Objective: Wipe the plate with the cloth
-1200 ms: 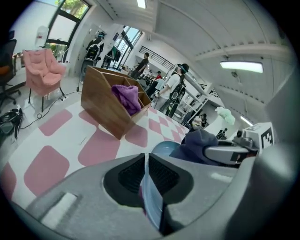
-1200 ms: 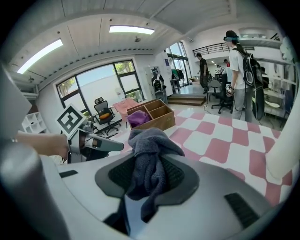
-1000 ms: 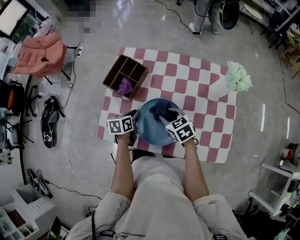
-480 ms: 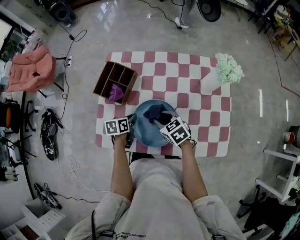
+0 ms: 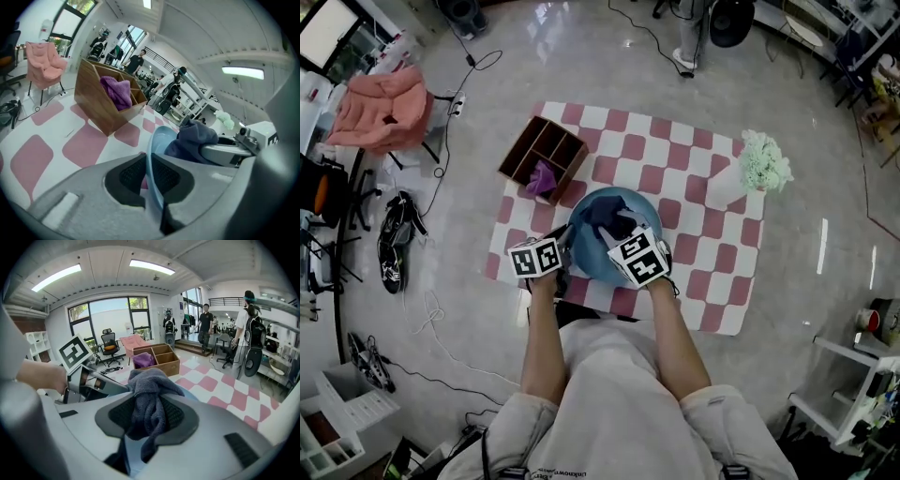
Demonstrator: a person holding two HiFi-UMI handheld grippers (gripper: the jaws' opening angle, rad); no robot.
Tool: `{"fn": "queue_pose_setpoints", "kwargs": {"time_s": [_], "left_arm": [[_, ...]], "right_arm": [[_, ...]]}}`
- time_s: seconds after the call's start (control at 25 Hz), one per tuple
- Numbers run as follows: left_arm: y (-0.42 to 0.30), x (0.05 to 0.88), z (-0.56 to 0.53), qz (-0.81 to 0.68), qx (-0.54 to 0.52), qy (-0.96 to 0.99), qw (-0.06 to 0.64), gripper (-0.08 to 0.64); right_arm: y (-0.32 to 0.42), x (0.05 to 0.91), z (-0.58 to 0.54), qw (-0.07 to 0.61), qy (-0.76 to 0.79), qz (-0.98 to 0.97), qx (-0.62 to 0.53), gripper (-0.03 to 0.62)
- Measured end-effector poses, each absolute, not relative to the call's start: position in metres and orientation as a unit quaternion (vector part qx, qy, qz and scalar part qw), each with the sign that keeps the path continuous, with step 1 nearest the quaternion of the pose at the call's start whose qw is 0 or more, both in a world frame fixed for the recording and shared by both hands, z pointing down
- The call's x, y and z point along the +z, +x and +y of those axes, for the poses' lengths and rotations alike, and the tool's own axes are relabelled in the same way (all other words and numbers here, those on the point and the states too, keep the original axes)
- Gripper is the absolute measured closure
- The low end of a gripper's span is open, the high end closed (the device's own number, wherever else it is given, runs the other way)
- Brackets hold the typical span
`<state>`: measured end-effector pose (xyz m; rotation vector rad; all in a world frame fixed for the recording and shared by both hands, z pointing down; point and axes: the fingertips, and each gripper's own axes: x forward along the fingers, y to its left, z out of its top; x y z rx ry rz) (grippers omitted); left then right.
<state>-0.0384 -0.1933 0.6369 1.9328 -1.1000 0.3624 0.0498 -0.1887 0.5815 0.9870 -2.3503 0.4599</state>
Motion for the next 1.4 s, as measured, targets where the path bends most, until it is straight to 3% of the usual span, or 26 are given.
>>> {"fn": "queue_pose_setpoints", "kwargs": {"time_s": [0.52,1.4], "left_arm": [[-0.035,0.615,-0.17,-0.464,0.18,0.778,0.384,0.526],[-0.029,0.605,-0.162,-0.462,0.141,0.786,0.385,0.523]], "right_arm": [[-0.005,0.609,-0.167,0.353,0.321,-0.873,0.1,0.459],[0.026,0.6,-0.201,0.395,0.36,-0.844,0.038,0.456]]}}
